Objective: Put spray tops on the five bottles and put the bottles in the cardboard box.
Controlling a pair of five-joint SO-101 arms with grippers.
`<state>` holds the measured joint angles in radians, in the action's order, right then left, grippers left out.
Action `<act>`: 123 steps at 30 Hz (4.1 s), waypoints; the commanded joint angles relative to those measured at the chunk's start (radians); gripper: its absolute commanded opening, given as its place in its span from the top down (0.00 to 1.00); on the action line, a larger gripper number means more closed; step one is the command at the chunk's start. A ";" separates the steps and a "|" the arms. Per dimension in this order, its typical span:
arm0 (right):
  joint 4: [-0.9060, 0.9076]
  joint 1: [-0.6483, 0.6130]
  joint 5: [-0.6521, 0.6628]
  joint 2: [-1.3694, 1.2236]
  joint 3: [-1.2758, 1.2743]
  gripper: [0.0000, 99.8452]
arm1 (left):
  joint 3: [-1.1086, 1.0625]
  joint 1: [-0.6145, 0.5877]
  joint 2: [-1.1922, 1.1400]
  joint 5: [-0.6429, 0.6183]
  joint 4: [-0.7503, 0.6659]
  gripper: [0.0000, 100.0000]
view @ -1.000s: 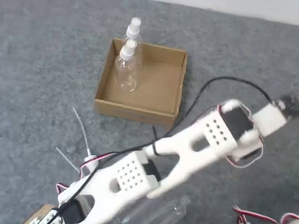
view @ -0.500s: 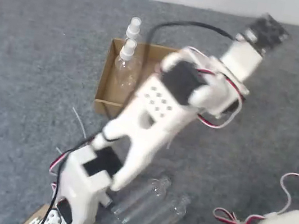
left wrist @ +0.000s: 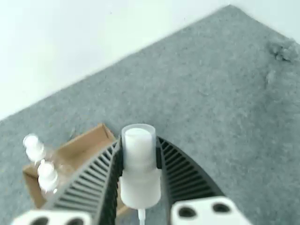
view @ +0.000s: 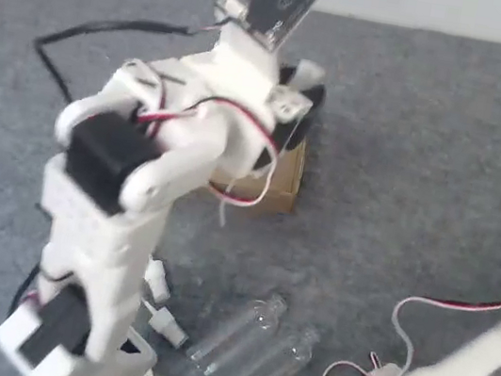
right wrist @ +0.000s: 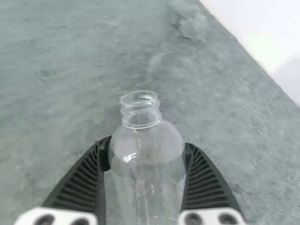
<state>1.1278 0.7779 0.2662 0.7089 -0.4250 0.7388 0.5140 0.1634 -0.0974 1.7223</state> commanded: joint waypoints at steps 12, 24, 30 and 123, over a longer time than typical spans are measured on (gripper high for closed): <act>0.199 -0.199 -0.029 0.260 0.069 0.99 | -0.367 -0.006 0.422 -0.009 -0.052 0.99; 0.220 -0.424 -0.106 0.372 0.068 0.99 | -0.777 -0.112 0.767 -0.014 -0.311 0.99; 0.208 -0.593 -0.180 0.420 0.026 0.99 | -0.802 -0.216 0.815 -0.014 -0.327 0.99; -0.716 -1.629 -0.081 1.106 -1.257 0.99 | -1.498 -0.258 1.436 -0.233 -0.872 0.99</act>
<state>0.4081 -0.8393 0.1588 1.7921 -1.6617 -0.7572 0.2593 1.5965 -0.3168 0.8830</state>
